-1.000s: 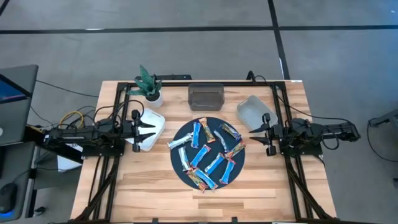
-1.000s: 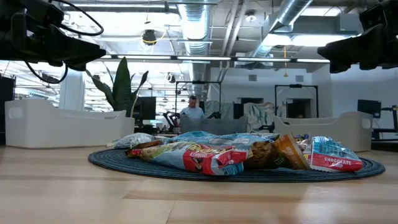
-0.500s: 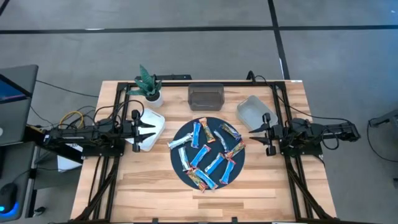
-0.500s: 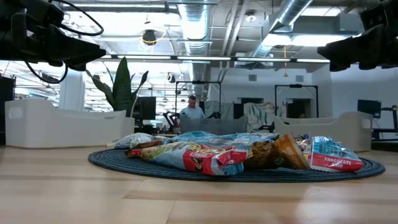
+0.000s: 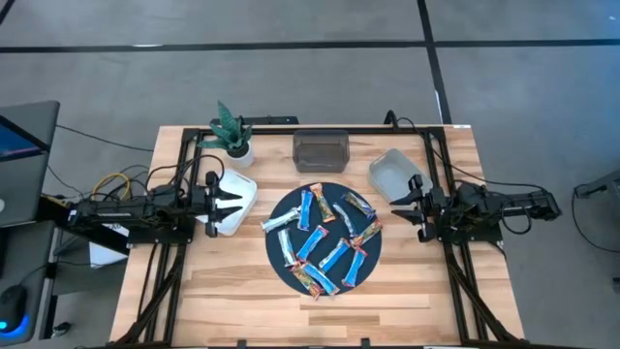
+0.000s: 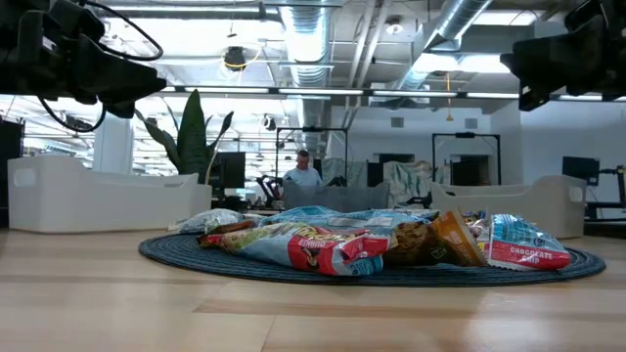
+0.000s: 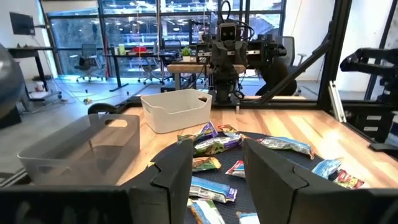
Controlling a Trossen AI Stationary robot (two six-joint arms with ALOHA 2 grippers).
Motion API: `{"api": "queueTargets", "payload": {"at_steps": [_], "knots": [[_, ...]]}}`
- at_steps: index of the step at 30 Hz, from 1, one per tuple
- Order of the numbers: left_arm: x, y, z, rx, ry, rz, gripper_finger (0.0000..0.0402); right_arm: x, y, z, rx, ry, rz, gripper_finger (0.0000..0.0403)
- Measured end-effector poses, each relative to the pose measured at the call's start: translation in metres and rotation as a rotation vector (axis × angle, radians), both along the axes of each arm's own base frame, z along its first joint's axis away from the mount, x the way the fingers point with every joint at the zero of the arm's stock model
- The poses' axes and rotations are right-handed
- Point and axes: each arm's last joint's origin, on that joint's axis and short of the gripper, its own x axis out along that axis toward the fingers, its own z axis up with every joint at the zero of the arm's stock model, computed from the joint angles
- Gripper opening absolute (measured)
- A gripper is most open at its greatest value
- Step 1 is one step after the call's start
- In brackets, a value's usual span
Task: Pick and place Granola Bars by type
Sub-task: Put the blue granola bar into the black bin
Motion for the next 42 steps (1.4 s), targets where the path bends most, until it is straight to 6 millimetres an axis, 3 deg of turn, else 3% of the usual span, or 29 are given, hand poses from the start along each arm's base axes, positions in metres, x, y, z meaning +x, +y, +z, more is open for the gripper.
{"api": "queueTargets", "payload": {"at_steps": [7, 12, 20, 25, 31, 37, 42], "knots": [[0.0, 0.0, 0.001, 0.027, -0.013, 0.008, 0.0137, 0.0, -0.002, 0.003, -0.029, -0.035, -0.061, 0.0098], [-0.002, 0.0, 0.015, 0.147, -0.15, 0.004, 0.0137, -0.002, -0.002, 0.01, -0.038, -0.065, -0.06, 0.0098], [-0.011, -0.005, 0.041, 0.4, -0.437, -0.055, 0.0137, -0.008, -0.002, 0.048, -0.151, -0.258, -0.096, 0.0098], [-0.02, -0.008, 0.054, 0.536, -0.612, -0.081, 0.0137, -0.002, 0.0, 0.068, -0.319, -0.326, -0.095, 0.0098], [-0.027, -0.008, 0.074, 0.51, -0.682, -0.074, 0.0137, 0.017, 0.004, 0.096, -0.414, -0.387, -0.055, 0.0098], [-0.005, -0.004, 0.103, 0.421, -0.49, -0.027, 0.0137, 0.055, 0.0, 0.124, -0.319, -0.236, -0.14, 0.0098], [0.042, -0.003, 0.122, 0.386, -0.196, -0.087, 0.0137, 0.092, -0.002, 0.128, -0.259, -0.008, -0.12, 0.0098]]}}
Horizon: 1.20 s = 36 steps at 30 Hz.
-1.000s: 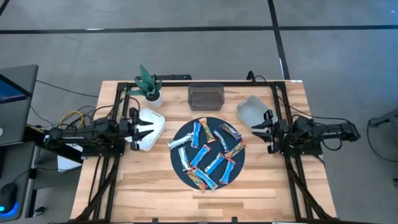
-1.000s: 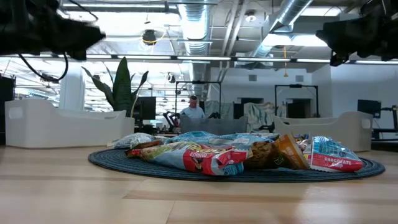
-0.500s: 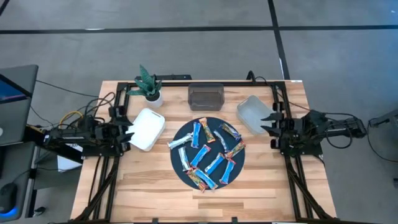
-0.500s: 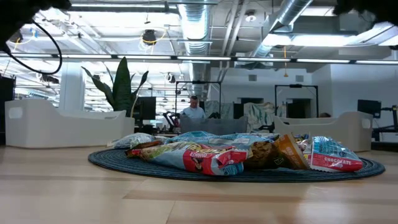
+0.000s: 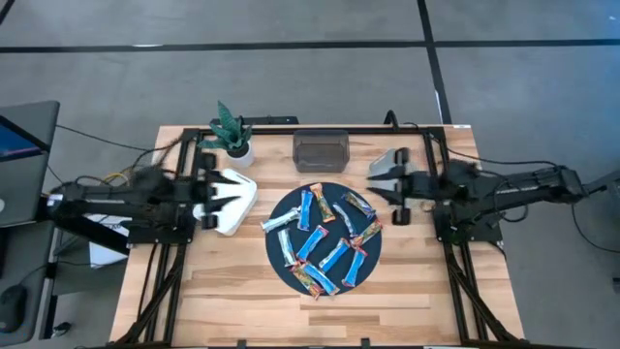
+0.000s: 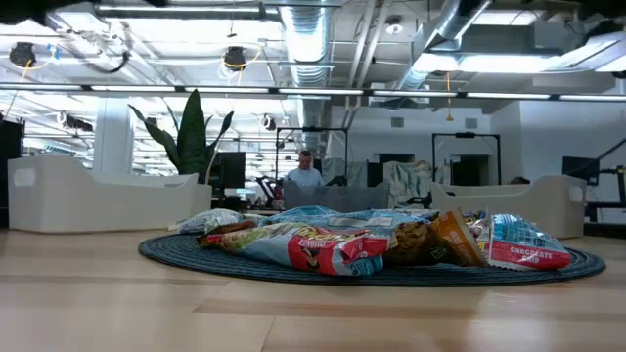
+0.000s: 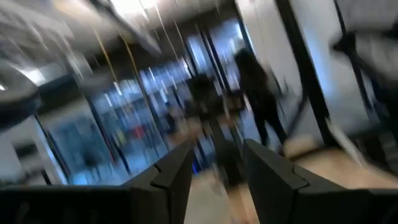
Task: Pick and place Granola Bars by type
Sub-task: Put the blue granola bar into the black bin
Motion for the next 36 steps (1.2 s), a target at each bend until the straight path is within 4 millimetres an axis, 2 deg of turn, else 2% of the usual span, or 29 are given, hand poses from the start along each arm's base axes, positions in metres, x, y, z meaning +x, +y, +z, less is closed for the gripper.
{"api": "queueTargets", "payload": {"at_steps": [3, 6, 10, 13, 18, 25, 31, 36], "knots": [[0.03, 0.0, -0.003, -0.02, 0.207, -0.009, 0.0137, 0.02, -0.002, -0.01, 0.088, 0.165, -0.079, 0.0098], [0.053, -0.001, -0.025, -0.053, 0.399, -0.034, 0.0137, 0.034, -0.003, -0.034, 0.177, 0.371, -0.195, 0.0098], [0.071, -0.005, -0.054, -0.06, 0.536, -0.044, 0.0137, 0.046, 0.0, -0.067, 0.284, 0.582, -0.309, 0.0098], [0.081, -0.009, -0.067, -0.054, 0.596, -0.043, 0.0137, 0.051, 0.005, -0.084, 0.357, 0.672, -0.337, 0.0098], [0.091, -0.011, -0.078, -0.03, 0.623, -0.009, 0.0137, 0.053, 0.012, -0.103, 0.43, 0.783, -0.389, 0.0098], [0.092, -0.01, -0.079, 0.016, 0.618, 0.045, 0.0137, 0.054, 0.017, -0.123, 0.419, 0.879, -0.469, 0.0104], [0.091, -0.008, -0.08, 0.007, 0.626, 0.093, 0.0137, 0.054, 0.013, -0.132, 0.356, 0.909, -0.572, 0.0145], [0.091, -0.008, -0.081, 0.001, 0.64, 0.097, 0.0137, 0.054, 0.008, -0.133, 0.366, 0.918, -0.589, 0.0191]]}}
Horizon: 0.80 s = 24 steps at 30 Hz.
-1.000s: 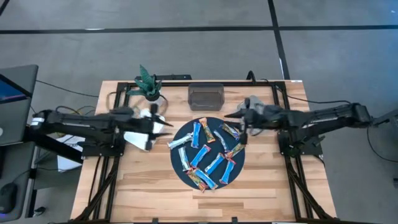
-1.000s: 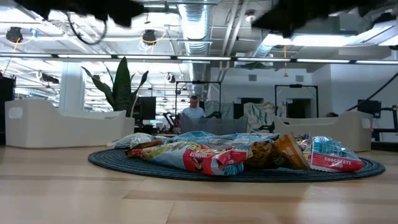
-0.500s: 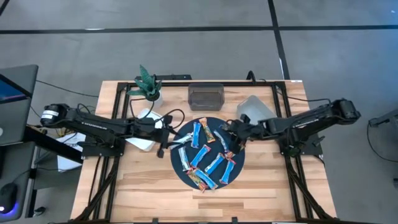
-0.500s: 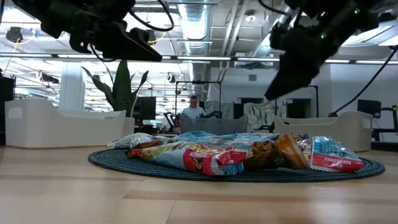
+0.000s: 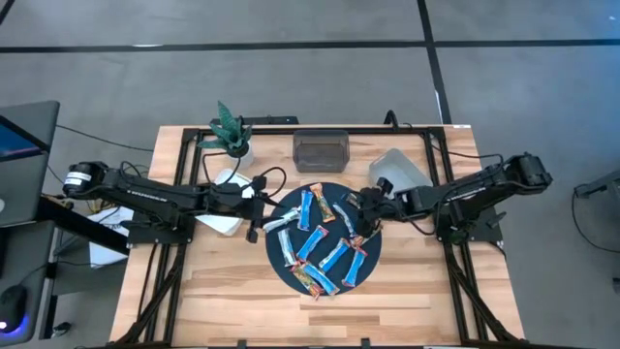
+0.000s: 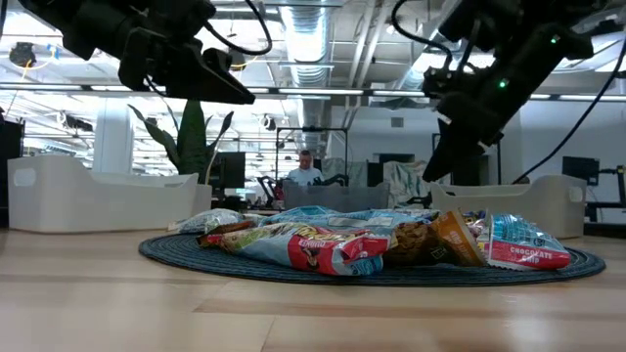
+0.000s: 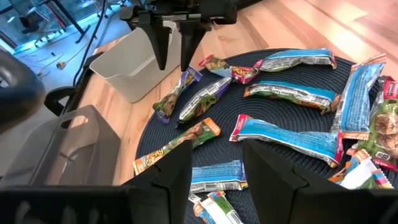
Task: Pick and place Granola Bars by type
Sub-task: Put the blue granola bar into the black bin
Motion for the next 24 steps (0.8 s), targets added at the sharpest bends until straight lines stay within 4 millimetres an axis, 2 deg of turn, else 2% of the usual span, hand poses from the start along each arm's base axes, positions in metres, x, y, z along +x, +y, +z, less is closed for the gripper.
{"api": "queueTargets", "payload": {"at_steps": [7, 11, 19, 24], "knots": [[0.0, 0.0, -0.001, -0.017, 0.006, 0.007, 0.0137, -0.001, -0.009, -0.001, 0.033, 0.016, -0.037, 0.0214], [0.0, 0.0, -0.001, -0.017, 0.006, 0.007, 0.0137, -0.001, -0.011, -0.003, 0.056, 0.022, -0.034, 0.0209], [0.0, 0.0, -0.001, -0.018, 0.009, 0.006, 0.0137, 0.008, -0.011, -0.027, 0.07, 0.138, -0.03, 0.0191], [0.0, 0.0, -0.001, -0.017, 0.011, 0.007, 0.0137, 0.017, -0.013, -0.033, 0.059, 0.193, -0.029, 0.0184]]}}
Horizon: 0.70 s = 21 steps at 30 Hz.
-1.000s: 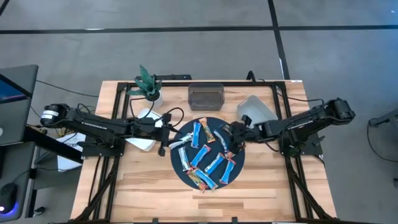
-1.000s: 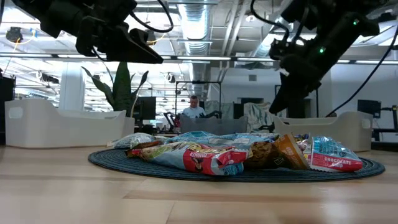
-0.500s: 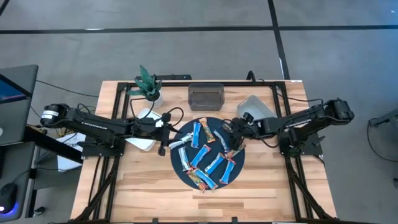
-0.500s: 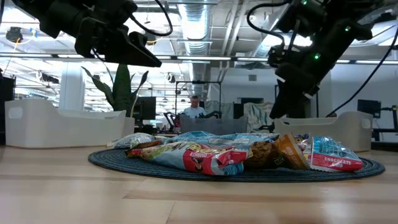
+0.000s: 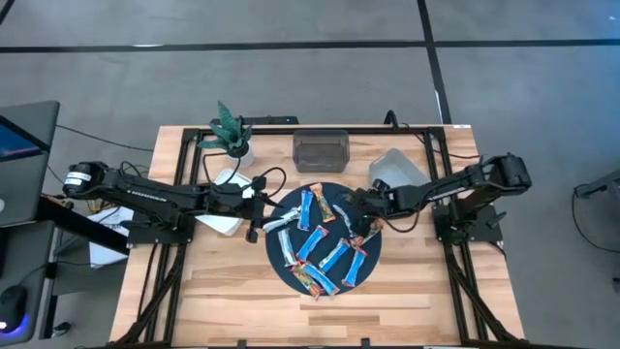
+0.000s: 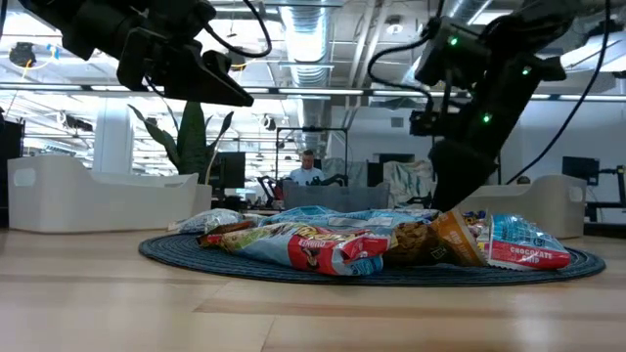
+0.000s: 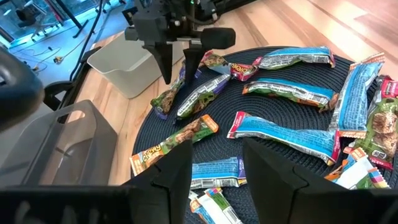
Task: Pick and place Granola Bars by type
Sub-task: Put the blue granola bar into the black bin
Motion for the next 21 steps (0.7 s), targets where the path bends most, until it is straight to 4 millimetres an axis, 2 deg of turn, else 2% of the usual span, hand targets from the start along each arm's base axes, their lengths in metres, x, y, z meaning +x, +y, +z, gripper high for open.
{"api": "queueTargets", "payload": {"at_steps": [6, 10, 15, 21], "knots": [[0.0, 0.0, 0.0, 0.0, 0.0, 0.002, 0.0137, 0.007, -0.003, -0.004, -0.005, 0.058, -0.011, 0.0172], [0.0, 0.0, 0.0, 0.001, 0.001, 0.003, 0.0137, 0.011, -0.003, -0.006, -0.006, 0.06, -0.011, 0.0149], [0.0, 0.0, 0.0, 0.001, 0.004, 0.003, 0.0137, 0.009, -0.003, -0.008, 0.001, 0.07, -0.03, 0.0094], [0.0, 0.0, 0.0, 0.001, 0.004, 0.003, 0.0137, 0.014, -0.003, 0.0, 0.002, 0.045, -0.03, 0.0013]]}}
